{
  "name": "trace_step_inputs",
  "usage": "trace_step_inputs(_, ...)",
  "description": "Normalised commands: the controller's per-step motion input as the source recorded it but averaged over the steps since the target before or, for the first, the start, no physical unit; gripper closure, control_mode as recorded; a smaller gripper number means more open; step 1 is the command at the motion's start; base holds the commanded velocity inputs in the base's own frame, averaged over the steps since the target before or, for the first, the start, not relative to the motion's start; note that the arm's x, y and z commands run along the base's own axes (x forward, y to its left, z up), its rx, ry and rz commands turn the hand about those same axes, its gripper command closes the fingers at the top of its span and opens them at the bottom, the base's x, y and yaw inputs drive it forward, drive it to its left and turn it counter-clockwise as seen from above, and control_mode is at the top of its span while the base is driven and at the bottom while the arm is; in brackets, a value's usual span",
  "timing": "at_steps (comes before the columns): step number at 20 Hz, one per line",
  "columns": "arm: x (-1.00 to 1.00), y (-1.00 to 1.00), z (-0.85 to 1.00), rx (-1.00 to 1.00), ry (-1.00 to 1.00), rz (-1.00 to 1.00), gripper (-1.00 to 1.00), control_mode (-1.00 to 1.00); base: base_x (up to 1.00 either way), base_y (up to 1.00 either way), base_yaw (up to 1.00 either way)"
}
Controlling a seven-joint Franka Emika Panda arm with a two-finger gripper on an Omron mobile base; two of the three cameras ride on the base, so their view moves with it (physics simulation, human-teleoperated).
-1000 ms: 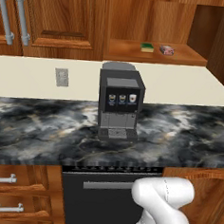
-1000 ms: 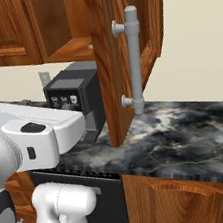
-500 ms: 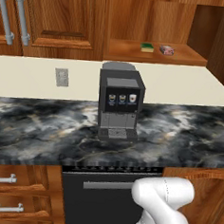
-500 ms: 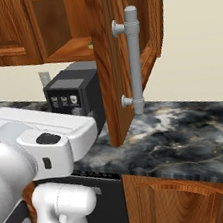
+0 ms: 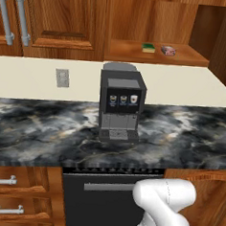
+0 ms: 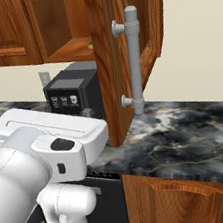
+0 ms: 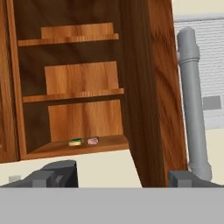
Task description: Pick up the bar soap and sponge from the sink, and place them back in the cabinet, and close the cabinet door.
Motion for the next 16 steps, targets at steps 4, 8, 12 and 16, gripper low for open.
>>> trace_step_inputs(4,-0.11,-0.24,0.0,0.0,-0.01,0.0,-1.0,-1.0,0.0,0.0,0.0)
trace_step_inputs(8,-0.09,-0.22,0.0,0.0,0.0,0.0,-1.0,-1.0,0.0,0.0,0.0)
trace_step_inputs(12,-0.02,-0.2,0.0,0.0,0.0,0.0,-1.0,-1.0,0.0,0.0,0.0)
trace_step_inputs(16,0.0,-0.21,0.0,0.0,0.0,0.0,-1.0,-1.0,0.0,0.0,0.0)
